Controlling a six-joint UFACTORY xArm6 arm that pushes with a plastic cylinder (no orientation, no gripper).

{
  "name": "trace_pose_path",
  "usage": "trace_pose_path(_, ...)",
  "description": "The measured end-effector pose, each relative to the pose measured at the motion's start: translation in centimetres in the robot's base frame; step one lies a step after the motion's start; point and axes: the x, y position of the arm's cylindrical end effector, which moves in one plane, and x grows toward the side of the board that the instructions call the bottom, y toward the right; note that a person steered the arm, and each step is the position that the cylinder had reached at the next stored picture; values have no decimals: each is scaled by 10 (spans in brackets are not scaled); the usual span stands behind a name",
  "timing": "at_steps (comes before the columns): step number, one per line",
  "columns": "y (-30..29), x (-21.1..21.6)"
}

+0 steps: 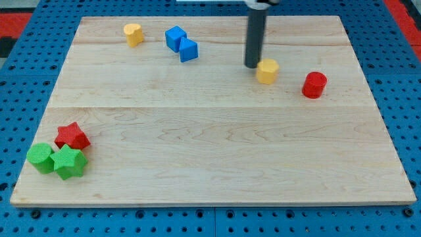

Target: Slide yellow hexagon above the red circle

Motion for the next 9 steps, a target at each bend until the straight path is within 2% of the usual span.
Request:
trace_pose_path(1,20,1)
trace_pose_path(4,-2,74)
trace_pose_path(6,16,34)
trace_pose_path(8,76,35)
trace_pose_path(9,56,32)
